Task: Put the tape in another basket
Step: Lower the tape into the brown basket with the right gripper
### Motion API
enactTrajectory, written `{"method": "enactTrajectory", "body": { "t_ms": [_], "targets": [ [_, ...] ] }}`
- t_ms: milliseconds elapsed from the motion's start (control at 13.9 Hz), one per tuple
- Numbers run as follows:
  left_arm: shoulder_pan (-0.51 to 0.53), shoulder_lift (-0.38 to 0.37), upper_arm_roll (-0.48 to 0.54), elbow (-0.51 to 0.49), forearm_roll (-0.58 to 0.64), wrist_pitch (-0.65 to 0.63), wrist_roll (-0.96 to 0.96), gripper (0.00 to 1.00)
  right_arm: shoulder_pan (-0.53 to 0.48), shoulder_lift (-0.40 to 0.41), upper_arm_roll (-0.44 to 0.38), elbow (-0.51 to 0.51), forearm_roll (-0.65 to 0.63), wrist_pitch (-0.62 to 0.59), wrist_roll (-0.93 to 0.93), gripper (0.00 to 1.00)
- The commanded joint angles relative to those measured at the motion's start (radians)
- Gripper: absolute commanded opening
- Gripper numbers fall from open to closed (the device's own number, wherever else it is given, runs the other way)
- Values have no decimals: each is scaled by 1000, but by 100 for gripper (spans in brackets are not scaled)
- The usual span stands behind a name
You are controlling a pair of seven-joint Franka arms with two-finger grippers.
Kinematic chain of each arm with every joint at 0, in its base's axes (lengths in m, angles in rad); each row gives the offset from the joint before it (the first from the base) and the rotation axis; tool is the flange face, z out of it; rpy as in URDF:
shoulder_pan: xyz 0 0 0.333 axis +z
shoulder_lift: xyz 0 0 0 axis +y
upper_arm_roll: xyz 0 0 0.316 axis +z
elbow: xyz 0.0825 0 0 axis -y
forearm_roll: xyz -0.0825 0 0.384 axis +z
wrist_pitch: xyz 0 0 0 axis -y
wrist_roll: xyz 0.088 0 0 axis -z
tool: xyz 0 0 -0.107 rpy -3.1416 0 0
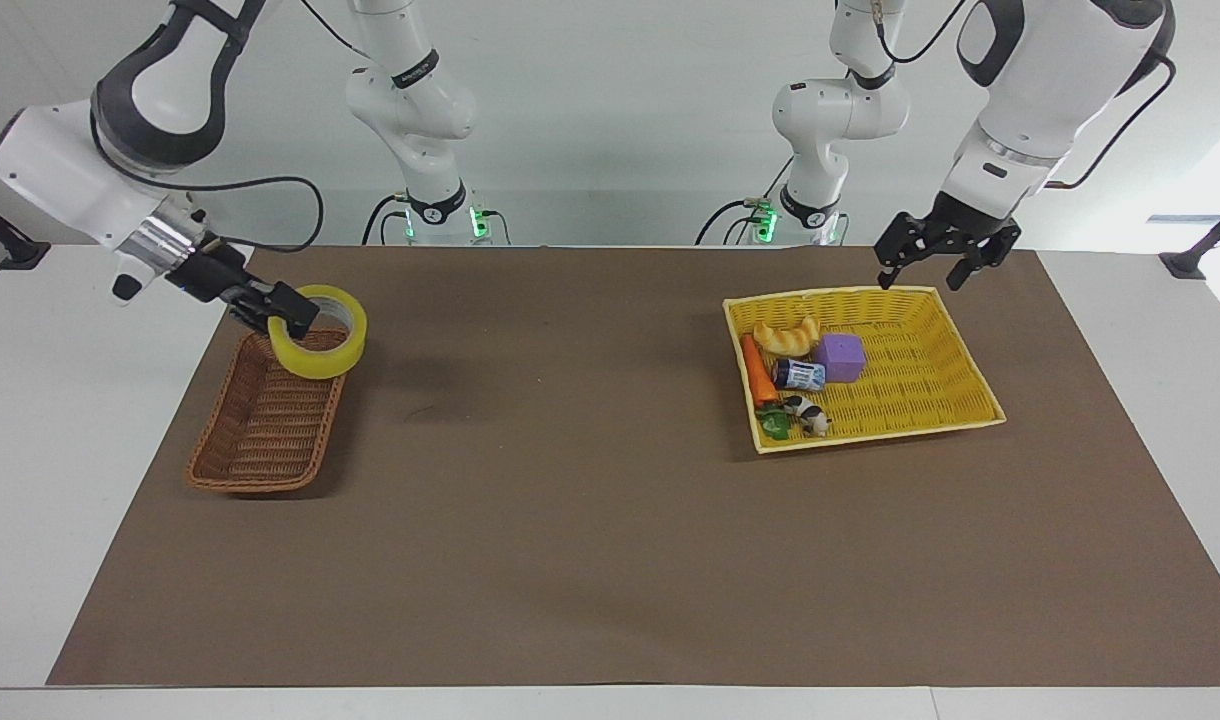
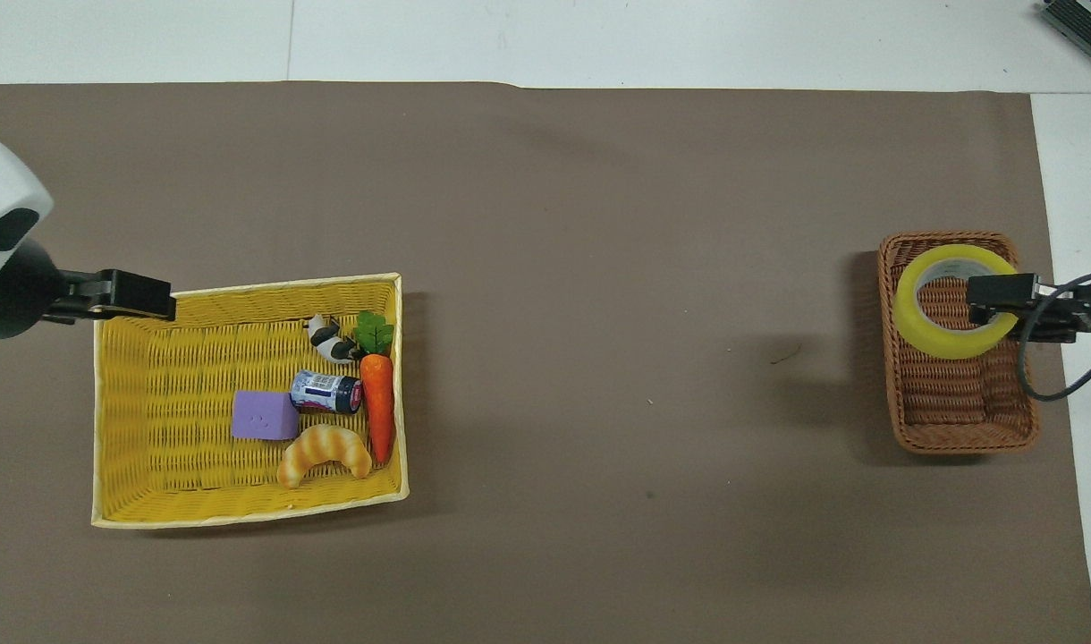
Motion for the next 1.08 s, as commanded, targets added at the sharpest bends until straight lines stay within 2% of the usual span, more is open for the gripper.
{"method": "enactTrajectory", "body": {
  "t_ms": [0,287,358,573,1004],
  "targets": [
    [57,4,-11,49,68,-72,117,100,-10,11,15,13,-43,19,-11,0],
    [85,100,-11,201,80,-226,116,100,-76,124,14,22,-46,59,-164,0],
    [85,111,-11,216,89,-227,117,100,-93,141,14,22,-46,71,-189,0],
    [85,90,-11,180,88,-191,129,100,-107,201,14,23,-44,114,-258,0],
    [85,88,-11,181,86,-188,122,100,-103,227,14,14,-51,138,-263,0]
  ]
}}
